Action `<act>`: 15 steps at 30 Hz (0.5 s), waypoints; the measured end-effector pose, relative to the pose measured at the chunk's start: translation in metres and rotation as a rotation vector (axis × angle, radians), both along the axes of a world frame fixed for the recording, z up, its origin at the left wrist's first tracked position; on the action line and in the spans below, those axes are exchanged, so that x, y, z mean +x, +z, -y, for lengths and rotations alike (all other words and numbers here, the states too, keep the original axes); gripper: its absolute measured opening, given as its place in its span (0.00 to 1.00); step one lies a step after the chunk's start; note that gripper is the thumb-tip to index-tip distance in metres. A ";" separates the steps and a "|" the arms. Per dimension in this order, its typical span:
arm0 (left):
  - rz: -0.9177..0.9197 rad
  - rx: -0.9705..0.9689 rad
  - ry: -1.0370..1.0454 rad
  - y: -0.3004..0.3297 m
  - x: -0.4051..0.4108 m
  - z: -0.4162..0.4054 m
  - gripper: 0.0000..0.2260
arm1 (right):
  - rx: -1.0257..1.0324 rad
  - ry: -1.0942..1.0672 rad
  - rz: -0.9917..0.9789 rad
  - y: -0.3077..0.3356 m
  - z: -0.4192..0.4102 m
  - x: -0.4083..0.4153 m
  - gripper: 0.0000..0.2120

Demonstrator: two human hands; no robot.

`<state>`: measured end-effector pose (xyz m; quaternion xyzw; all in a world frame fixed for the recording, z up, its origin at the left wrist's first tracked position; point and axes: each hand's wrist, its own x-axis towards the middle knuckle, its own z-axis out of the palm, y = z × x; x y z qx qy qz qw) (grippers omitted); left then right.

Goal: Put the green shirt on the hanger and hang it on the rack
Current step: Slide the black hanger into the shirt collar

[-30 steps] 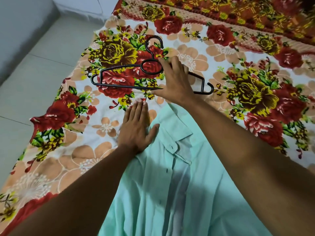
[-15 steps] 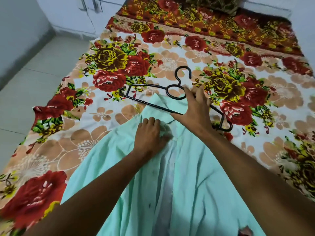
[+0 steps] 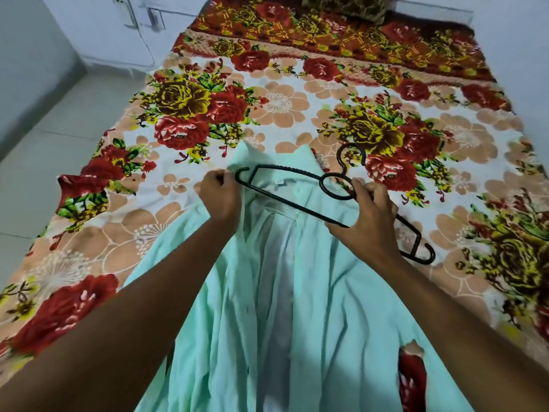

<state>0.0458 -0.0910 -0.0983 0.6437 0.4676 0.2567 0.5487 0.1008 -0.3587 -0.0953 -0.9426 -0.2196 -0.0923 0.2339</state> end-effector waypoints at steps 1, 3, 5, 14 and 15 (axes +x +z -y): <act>0.014 0.037 -0.012 0.003 -0.002 0.000 0.11 | -0.008 -0.010 -0.006 -0.001 0.003 -0.002 0.48; 0.071 0.120 -0.037 0.008 -0.004 0.001 0.10 | -0.025 -0.037 -0.034 -0.003 0.007 -0.003 0.49; 0.130 0.197 -0.097 0.007 -0.004 0.000 0.09 | -0.075 -0.031 -0.069 -0.005 0.009 0.000 0.49; 0.109 0.351 -0.419 0.008 0.013 0.021 0.14 | -0.119 0.218 -0.132 -0.004 -0.073 0.017 0.51; 0.093 0.356 -0.420 0.007 0.015 0.020 0.14 | -0.122 0.231 -0.145 -0.004 -0.082 0.021 0.51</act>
